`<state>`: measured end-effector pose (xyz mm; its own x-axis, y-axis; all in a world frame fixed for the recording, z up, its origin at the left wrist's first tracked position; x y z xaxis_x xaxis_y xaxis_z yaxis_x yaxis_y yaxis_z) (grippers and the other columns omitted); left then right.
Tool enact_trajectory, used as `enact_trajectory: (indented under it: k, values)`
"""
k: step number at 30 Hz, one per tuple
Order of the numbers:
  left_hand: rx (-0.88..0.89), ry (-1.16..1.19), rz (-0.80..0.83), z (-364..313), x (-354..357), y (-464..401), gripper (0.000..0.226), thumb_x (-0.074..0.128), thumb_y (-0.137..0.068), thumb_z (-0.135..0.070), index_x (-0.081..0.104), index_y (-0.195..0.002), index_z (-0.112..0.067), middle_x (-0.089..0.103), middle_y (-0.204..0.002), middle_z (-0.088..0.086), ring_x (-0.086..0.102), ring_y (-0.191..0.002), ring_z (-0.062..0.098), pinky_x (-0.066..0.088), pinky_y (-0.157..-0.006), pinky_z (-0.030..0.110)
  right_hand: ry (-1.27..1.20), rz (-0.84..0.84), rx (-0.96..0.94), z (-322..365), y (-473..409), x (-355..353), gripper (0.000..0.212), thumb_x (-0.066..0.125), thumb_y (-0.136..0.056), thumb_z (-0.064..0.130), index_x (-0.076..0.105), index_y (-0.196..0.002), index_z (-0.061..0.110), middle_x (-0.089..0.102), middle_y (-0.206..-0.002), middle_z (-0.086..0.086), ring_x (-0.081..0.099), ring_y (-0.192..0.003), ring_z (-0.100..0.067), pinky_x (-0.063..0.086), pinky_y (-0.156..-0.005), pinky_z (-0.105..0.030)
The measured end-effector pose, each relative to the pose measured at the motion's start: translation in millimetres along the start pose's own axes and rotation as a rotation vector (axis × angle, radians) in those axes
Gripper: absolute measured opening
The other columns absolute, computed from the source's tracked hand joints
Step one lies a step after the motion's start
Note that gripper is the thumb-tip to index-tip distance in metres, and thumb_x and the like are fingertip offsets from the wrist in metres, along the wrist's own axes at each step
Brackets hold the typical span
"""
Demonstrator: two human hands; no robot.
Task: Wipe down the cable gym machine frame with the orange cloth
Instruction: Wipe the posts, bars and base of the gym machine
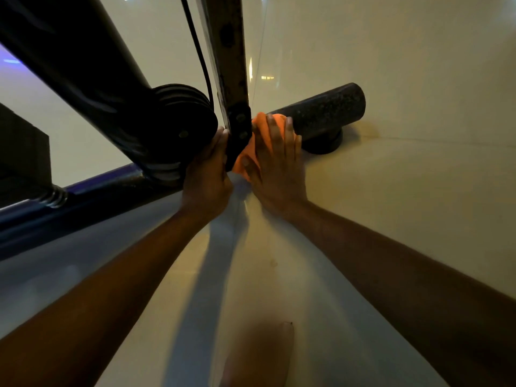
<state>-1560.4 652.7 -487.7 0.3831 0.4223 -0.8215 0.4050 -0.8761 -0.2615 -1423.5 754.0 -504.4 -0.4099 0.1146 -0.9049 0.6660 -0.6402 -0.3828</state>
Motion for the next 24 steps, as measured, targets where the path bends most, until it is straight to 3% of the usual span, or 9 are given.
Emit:
enact_trajectory:
  k: [3,6,10,13,15,20,24]
  values:
    - [0.035,-0.066,0.014,-2.2,-6.6,12.6,0.067,0.051,-0.104,-0.006,0.03,-0.168,-0.008,0.028,-0.175,0.011,0.022,-0.163,0.028,0.027,-0.131,0.051,0.075,-0.048,-0.049,-15.6,-5.4,1.4,0.07,0.031,-0.114,0.062,0.024,-0.173,0.023,0.022,-0.178,-0.018,0.013,-0.165,-0.046,0.016,-0.128,-0.067]
    - [0.045,-0.03,0.014,-3.9,-10.7,14.8,0.075,0.054,-0.099,0.009,0.03,-0.168,-0.008,0.026,-0.175,0.01,0.021,-0.164,0.026,0.025,-0.132,0.049,0.11,-0.065,-0.041,-20.3,-3.7,3.1,0.068,0.032,-0.115,0.06,0.024,-0.173,0.024,0.022,-0.178,-0.017,0.014,-0.165,-0.046,0.016,-0.129,-0.067]
    - [0.009,0.068,0.023,-8.3,-14.5,11.4,0.071,0.05,-0.1,0.009,0.034,-0.166,-0.008,0.031,-0.173,0.01,0.024,-0.162,0.024,0.024,-0.133,0.043,-0.004,-0.062,0.163,15.6,-9.2,9.8,0.078,0.036,-0.111,0.065,0.026,-0.171,0.016,0.022,-0.177,-0.02,0.012,-0.163,-0.051,0.014,-0.128,-0.07]
    - [-0.011,0.103,0.008,-9.8,-11.7,11.0,0.069,0.05,-0.099,0.007,0.036,-0.165,-0.009,0.034,-0.172,0.01,0.028,-0.161,0.025,0.028,-0.131,0.048,0.111,-0.024,-0.025,-13.0,-8.4,8.0,0.076,0.029,-0.113,0.066,0.018,-0.174,0.021,0.019,-0.178,-0.018,0.01,-0.165,-0.048,0.014,-0.128,-0.069]
    - [-0.034,0.142,0.0,-9.1,-10.6,9.6,0.068,0.048,-0.099,0.005,0.038,-0.164,-0.01,0.036,-0.171,0.009,0.03,-0.161,0.025,0.032,-0.129,0.05,0.161,-0.017,-0.053,-27.9,-3.9,6.6,0.074,0.028,-0.114,0.066,0.017,-0.174,0.024,0.016,-0.179,-0.017,0.009,-0.165,-0.046,0.015,-0.128,-0.069]
    - [0.013,0.198,0.057,-0.1,-5.8,2.7,0.065,0.051,-0.1,-0.002,0.04,-0.163,-0.016,0.043,-0.165,0.007,0.039,-0.155,0.027,0.042,-0.122,0.052,-0.058,-0.049,0.219,22.0,-6.2,12.6,0.086,0.028,-0.107,0.073,0.027,-0.172,0.016,0.016,-0.177,-0.026,0.008,-0.162,-0.056,0.013,-0.13,-0.068]
    - [-0.039,0.176,0.021,-1.6,-3.9,4.4,0.067,0.047,-0.097,-0.005,0.04,-0.163,-0.014,0.041,-0.167,0.006,0.035,-0.158,0.024,0.037,-0.125,0.051,0.117,-0.046,0.001,-16.5,-4.0,14.6,0.083,0.031,-0.11,0.071,0.021,-0.173,0.019,0.021,-0.176,-0.025,0.015,-0.162,-0.054,0.019,-0.127,-0.071]
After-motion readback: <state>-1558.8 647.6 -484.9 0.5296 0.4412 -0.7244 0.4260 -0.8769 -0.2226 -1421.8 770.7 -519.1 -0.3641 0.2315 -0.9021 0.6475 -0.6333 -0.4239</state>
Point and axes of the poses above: each hand's wrist, its own y-axis away from the middle knuckle, its own x-axis out of the palm, z = x × y, the point moved 3 cm from there along -y, towards the middle knuckle
